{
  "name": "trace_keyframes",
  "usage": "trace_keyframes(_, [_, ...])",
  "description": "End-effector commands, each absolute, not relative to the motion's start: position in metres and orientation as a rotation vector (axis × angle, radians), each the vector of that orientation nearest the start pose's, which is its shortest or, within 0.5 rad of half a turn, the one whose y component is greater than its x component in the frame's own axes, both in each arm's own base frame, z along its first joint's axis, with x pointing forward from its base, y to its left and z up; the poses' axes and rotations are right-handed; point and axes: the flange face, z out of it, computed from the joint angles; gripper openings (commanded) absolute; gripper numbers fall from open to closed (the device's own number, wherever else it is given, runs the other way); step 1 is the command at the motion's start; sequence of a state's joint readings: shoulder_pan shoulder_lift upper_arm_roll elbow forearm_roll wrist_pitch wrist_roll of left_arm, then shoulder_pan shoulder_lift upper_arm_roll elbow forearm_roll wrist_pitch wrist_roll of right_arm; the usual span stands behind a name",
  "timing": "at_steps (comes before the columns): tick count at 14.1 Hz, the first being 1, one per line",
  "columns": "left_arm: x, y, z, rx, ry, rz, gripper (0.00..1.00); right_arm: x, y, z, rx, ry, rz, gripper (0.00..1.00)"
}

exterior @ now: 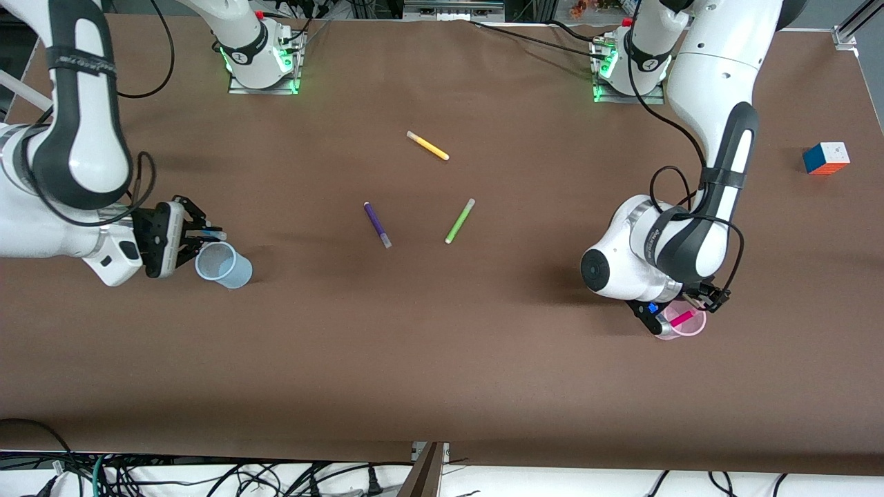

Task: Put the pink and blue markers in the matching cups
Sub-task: 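Drop the pink marker into the pink cup with the left gripper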

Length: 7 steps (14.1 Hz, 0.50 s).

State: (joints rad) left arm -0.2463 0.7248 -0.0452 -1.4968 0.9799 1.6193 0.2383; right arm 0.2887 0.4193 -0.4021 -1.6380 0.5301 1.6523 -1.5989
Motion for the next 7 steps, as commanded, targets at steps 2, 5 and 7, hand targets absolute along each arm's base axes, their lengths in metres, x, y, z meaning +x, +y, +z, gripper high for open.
trace_keyframes(2, [0.669,-0.119,0.268,-2.034,0.907,0.566,1.00,0.621,-0.028,0.348,-1.888,-1.690,-0.177,0.07])
trace_keyframes(5, [0.669,-0.121,0.287,-2.264,0.799,0.551,1.00,0.616,-0.039,0.337,-1.785,-1.684,-0.239,0.07])
trace_keyframes(7, [0.666,-0.122,0.303,-2.408,0.731,0.538,1.00,0.615,-0.041,0.333,-1.751,-1.679,-0.272,0.07])
